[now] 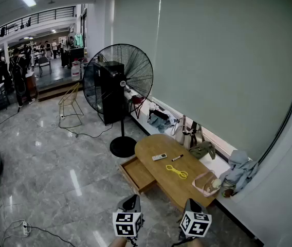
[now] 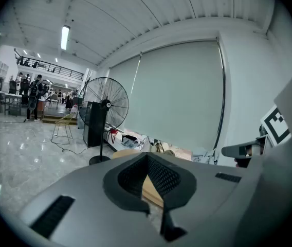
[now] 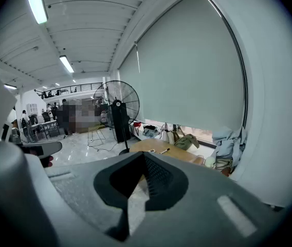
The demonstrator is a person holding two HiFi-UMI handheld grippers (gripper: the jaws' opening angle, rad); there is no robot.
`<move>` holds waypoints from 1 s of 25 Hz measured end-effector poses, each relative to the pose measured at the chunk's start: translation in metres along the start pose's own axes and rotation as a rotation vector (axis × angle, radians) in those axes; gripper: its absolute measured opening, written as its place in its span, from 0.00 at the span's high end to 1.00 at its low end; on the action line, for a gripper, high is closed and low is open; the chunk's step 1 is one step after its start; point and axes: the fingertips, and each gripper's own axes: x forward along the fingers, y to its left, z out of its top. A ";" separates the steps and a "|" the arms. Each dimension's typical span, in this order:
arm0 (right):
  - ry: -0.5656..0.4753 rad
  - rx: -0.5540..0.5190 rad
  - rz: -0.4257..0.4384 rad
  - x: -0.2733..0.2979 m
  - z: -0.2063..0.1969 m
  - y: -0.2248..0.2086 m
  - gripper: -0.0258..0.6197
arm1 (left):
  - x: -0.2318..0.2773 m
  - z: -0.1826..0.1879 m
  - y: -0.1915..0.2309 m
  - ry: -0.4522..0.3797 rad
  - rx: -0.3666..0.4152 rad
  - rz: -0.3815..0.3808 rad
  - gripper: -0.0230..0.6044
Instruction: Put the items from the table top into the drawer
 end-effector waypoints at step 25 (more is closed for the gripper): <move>0.045 0.062 -0.043 0.020 -0.019 0.014 0.95 | 0.013 -0.008 0.041 0.038 0.034 -0.024 0.97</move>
